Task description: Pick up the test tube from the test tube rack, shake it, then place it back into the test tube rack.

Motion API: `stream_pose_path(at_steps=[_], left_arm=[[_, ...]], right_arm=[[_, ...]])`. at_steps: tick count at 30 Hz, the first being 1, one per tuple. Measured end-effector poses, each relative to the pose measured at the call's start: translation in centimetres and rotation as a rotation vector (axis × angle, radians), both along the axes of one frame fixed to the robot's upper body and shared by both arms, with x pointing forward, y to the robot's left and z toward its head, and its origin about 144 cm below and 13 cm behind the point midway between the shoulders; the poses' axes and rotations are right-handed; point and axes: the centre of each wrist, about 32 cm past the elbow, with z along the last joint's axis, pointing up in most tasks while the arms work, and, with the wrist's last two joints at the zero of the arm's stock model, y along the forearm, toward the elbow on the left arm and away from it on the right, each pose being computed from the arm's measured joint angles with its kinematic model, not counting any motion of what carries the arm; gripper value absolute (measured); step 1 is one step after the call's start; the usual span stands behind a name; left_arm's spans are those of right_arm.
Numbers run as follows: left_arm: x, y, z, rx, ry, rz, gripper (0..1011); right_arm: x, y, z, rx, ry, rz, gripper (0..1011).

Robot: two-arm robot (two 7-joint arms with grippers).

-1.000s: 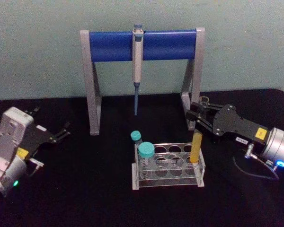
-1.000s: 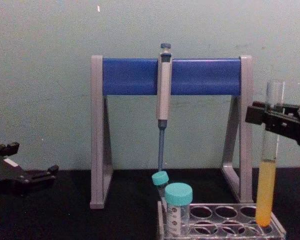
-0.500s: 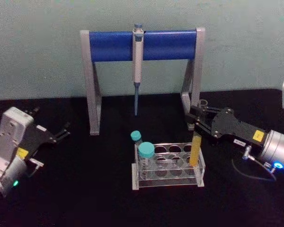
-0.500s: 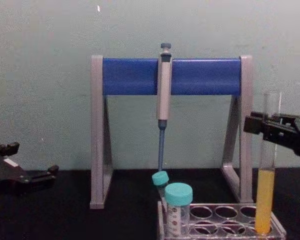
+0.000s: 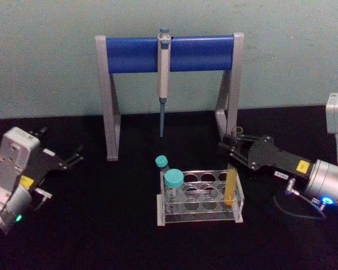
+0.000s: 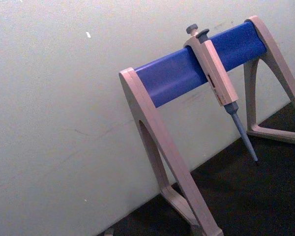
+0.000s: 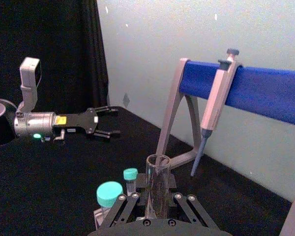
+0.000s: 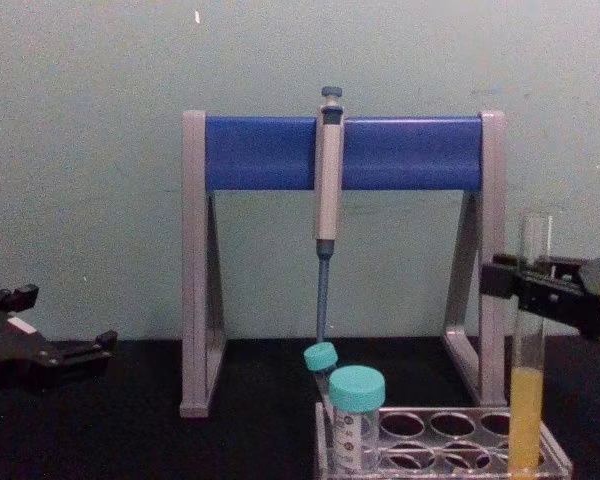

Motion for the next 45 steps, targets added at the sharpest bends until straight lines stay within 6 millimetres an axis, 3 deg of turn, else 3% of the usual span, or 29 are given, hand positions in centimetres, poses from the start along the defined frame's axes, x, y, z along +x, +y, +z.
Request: stream_pose_path(at_steps=[12, 45], left_arm=[[0.0, 0.0, 0.0, 0.000, 0.000, 0.000, 1001], [0.0, 0.0, 0.0, 0.000, 0.000, 0.000, 1001]], right_arm=[[0.5, 0.0, -1.0, -0.018, 0.047, 0.004, 235], [1.1, 0.3, -1.5, -0.048, 0.087, 0.000, 235]])
